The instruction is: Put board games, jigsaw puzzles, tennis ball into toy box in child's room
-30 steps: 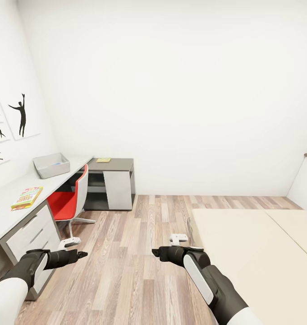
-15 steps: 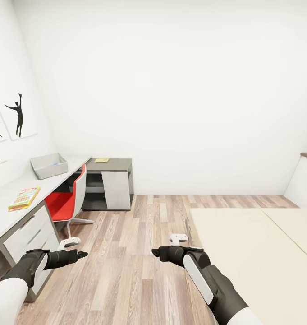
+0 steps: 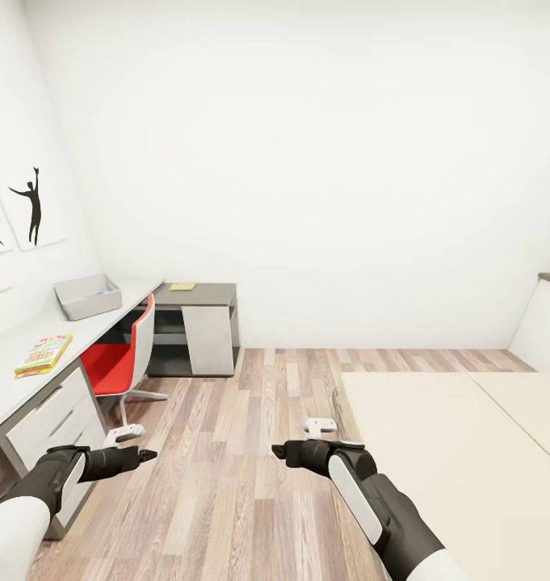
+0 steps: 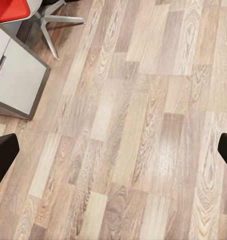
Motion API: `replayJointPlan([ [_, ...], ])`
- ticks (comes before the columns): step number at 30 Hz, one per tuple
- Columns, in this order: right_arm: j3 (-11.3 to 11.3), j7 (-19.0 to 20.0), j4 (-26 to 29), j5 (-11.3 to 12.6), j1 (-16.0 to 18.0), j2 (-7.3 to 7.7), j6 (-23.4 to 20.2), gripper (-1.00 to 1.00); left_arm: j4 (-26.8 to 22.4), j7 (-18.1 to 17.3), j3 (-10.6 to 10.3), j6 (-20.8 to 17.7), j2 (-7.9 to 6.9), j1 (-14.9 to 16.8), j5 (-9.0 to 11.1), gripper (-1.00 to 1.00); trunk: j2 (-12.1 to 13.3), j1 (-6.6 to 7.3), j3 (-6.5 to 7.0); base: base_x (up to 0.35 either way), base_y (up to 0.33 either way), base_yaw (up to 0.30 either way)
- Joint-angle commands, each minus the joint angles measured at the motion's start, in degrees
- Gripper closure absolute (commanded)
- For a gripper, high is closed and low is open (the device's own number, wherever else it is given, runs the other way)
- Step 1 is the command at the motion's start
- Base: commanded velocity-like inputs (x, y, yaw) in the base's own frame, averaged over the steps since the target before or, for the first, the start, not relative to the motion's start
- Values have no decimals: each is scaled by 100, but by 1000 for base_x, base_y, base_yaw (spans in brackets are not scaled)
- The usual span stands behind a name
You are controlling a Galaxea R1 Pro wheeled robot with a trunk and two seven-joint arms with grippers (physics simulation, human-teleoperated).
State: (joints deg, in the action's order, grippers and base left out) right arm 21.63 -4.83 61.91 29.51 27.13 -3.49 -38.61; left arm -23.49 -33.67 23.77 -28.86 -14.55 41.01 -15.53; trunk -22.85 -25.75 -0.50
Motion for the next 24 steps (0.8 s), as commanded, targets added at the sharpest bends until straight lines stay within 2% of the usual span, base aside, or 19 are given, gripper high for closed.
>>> replayJointPlan([
  [1,8,-49,6,59,3,2,-16,-100,-7,-44,48,-31,5,4,-56,-100,-7,-3,-5,0,0,0],
  [18,8,-50,14,55,3,0,-15,-100,-7,-44,48,-32,5,4,-56,-100,-7,-3,-5,-8,-2,0],
  [24,8,-50,14,55,3,-1,-15,-100,-7,-44,48,-32,5,4,-56,-100,-7,-3,-5,0,-138,0],
])
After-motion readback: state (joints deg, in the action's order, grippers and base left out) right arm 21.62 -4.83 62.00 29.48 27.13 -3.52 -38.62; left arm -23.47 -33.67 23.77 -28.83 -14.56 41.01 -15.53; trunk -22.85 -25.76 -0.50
